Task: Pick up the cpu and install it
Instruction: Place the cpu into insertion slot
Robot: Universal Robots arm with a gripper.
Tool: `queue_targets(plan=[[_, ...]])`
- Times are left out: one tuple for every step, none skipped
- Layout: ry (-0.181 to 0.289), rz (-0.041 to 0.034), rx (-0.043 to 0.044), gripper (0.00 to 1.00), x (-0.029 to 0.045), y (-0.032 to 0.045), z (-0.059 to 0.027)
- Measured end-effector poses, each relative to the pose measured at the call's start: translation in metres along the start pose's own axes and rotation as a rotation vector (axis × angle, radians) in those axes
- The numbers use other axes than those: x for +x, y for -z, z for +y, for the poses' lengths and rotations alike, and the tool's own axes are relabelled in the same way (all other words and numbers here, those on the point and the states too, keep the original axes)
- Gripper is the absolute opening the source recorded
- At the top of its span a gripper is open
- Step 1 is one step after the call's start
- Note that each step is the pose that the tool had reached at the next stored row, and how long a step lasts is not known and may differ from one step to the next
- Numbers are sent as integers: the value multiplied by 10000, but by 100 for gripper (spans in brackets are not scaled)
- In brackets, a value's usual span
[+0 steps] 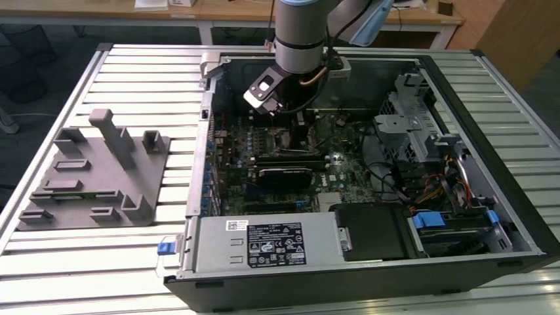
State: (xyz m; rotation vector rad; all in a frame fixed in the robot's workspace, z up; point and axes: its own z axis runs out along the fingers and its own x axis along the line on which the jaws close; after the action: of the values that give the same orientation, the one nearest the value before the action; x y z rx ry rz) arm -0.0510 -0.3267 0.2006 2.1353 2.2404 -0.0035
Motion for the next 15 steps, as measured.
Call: queue_targets(plan=[[-1, 0, 0, 60, 0, 0, 0], [0, -1, 0, 60, 0, 1, 0], [0, 0, 0, 53, 0, 1, 0], [-1, 0, 0, 47, 0, 1, 0], [-1, -1, 0, 47, 0, 1, 0], [-1, -1, 0, 42, 0, 1, 0], [0, 0, 0, 36, 0, 1, 0], [0, -1, 0, 30, 0, 1, 0], [0, -1, 0, 30, 0, 2, 0], [0, -1, 0, 24, 0, 2, 0], [0, -1, 1, 18, 0, 2, 0], [-1, -1, 0, 18, 0, 2, 0], [-1, -1, 0, 12, 0, 2, 0], [-1, 0, 0, 11, 0, 2, 0], [0, -1, 0, 11, 0, 3, 0]])
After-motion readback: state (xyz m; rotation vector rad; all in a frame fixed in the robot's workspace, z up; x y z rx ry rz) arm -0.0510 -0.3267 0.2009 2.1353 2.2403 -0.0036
